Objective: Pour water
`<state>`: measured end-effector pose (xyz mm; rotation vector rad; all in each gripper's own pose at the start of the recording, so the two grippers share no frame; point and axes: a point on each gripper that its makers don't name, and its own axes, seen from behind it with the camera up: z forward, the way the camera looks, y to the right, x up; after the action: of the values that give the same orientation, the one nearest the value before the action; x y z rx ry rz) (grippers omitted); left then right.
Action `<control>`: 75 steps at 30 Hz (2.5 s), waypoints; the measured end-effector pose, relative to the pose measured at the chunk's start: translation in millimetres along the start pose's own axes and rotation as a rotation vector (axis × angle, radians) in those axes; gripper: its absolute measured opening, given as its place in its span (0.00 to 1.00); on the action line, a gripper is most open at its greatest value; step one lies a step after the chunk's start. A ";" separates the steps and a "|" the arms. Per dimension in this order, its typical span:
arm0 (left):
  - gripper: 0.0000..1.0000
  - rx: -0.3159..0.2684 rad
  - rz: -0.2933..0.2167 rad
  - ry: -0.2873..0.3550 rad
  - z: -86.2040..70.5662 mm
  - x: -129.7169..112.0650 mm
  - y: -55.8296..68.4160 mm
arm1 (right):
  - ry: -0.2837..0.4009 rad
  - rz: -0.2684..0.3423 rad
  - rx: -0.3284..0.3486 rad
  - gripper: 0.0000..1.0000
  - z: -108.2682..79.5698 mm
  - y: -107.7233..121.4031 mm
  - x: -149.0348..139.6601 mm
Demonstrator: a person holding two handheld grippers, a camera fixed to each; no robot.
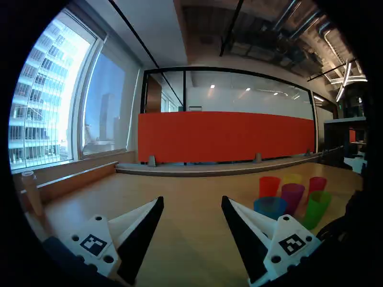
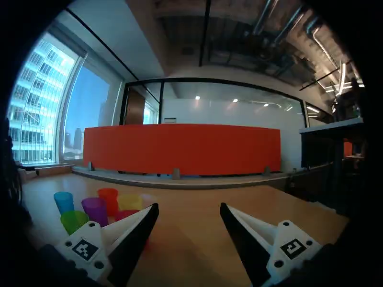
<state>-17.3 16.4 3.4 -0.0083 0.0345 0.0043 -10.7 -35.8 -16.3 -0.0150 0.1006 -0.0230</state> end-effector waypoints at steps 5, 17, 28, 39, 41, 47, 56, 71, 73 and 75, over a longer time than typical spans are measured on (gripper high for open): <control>0.89 0.000 0.000 0.000 0.4 0.3 0.0 | -0.010 0.002 -0.005 0.99 3.0 4.1 -2.7; 0.89 0.000 0.000 0.000 0.6 -0.2 -0.3 | -0.033 0.018 -0.017 0.99 6.6 12.1 -7.4; 0.89 0.000 0.000 0.000 0.1 -0.1 -0.1 | -0.033 0.018 -0.017 0.99 6.8 12.4 -7.4; 0.89 0.000 0.000 0.000 0.5 0.0 -0.4 | -0.033 0.019 -0.018 0.99 6.5 13.4 -7.2; 0.89 0.000 0.000 0.000 0.6 0.0 -0.5 | -0.033 0.019 -0.018 0.99 6.5 13.9 -7.1; 0.89 0.000 0.000 0.000 0.2 -0.1 -0.5 | -0.033 0.019 -0.017 0.99 5.6 14.3 -7.5; 0.89 0.000 0.000 0.000 -0.1 -0.2 -0.1 | -0.035 0.020 -0.017 0.99 4.8 15.1 -8.8; 0.89 0.000 0.000 0.000 0.7 -0.4 -0.1 | -0.035 0.020 -0.018 0.99 6.9 14.9 -7.9; 0.89 0.000 0.000 0.000 0.6 -0.2 -0.1 | -0.035 0.020 -0.018 0.99 6.8 14.8 -7.9; 0.89 0.000 0.000 0.000 0.4 -0.1 -0.1 | -0.035 0.020 -0.018 0.99 6.5 14.6 -7.8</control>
<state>-17.4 16.3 3.8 -0.0083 0.0343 0.0043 -17.5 -21.0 -9.3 -0.0320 0.0663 -0.0020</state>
